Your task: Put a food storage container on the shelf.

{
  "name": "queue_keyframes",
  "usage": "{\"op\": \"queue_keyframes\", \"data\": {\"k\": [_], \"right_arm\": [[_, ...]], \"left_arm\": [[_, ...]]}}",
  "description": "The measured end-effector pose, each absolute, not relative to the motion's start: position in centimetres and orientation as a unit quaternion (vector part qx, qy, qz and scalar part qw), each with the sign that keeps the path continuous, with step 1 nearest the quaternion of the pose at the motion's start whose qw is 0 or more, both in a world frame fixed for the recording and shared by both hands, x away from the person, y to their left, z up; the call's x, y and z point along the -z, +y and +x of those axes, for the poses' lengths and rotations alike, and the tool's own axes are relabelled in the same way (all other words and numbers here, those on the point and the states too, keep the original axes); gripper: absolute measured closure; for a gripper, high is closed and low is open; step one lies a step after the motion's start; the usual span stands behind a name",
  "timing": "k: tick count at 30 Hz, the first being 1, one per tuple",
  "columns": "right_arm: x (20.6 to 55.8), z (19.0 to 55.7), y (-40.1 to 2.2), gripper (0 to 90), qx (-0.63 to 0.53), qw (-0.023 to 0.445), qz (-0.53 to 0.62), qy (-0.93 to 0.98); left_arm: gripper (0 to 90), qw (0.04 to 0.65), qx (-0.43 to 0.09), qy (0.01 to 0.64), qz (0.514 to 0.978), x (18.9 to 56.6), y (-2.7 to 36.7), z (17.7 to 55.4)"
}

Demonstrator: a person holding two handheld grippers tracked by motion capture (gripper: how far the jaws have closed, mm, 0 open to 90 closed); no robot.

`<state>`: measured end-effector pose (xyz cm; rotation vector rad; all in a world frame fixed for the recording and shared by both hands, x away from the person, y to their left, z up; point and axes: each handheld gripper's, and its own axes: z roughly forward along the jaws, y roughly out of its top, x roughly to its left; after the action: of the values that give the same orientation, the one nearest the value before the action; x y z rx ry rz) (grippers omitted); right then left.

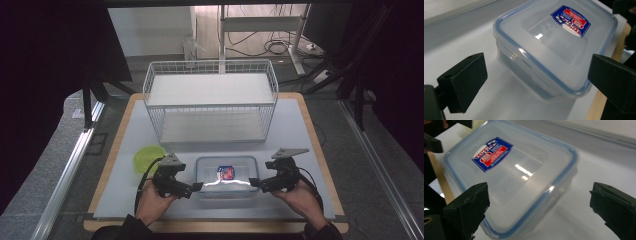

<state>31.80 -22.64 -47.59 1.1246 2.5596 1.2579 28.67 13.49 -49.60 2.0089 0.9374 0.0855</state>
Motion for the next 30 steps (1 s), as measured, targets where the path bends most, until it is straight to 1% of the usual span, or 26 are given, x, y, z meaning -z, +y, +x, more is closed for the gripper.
{"op": "queue_keyframes", "data": {"k": [5,8,10,12,14,15,17,20,22,26,28,30], "right_arm": [[48.2,32.3,-21.6,2.1,-0.392,0.005,0.363,0.845],[48.9,32.8,-21.3,3.9,-0.390,-0.024,0.367,0.844],[49.1,33.1,-21.2,3.7,-0.392,-0.043,0.374,0.840],[49.3,33.4,-21.2,5.2,-0.395,-0.063,0.379,0.834],[49.4,33.5,-21.4,7.2,-0.395,-0.072,0.383,0.832],[49.3,33.5,-21.6,9.9,-0.394,-0.079,0.388,0.830],[49.3,33.5,-22.0,13.7,-0.395,-0.091,0.392,0.826],[49.2,33.2,-22.6,19.7,-0.396,-0.104,0.391,0.824],[49.0,32.8,-22.9,23.8,-0.397,-0.108,0.389,0.825],[48.5,32.2,-23.5,34.9,-0.408,-0.105,0.392,0.818],[48.3,31.7,-23.7,38.6,-0.413,-0.098,0.391,0.817],[48.0,31.2,-23.7,40.4,-0.414,-0.088,0.389,0.818]], "left_arm": [[2.7,0.433,-0.003,0.387,0.814,50.5,12.6,30.0],[0.9,0.442,0.038,0.386,0.809,51.2,12.4,30.6],[0.8,0.449,0.062,0.384,0.805,51.6,12.3,31.0],[0.6,0.450,0.086,0.386,0.800,52.0,12.0,31.2],[0.0,0.448,0.094,0.390,0.799,52.0,12.1,31.1],[0.3,0.443,0.092,0.391,0.802,51.8,12.1,31.0],[4.3,0.436,0.077,0.384,0.810,51.3,12.1,30.5],[8.1,0.444,0.075,0.380,0.808,51.2,12.6,30.0],[17.0,0.453,0.075,0.378,0.804,51.0,13.2,29.7],[26.1,0.459,0.072,0.373,0.803,50.8,13.7,28.5],[33.1,0.467,0.081,0.380,0.794,50.9,14.1,28.2],[38.5,0.480,0.090,0.384,0.784,51.0,14.5,27.9]]}}
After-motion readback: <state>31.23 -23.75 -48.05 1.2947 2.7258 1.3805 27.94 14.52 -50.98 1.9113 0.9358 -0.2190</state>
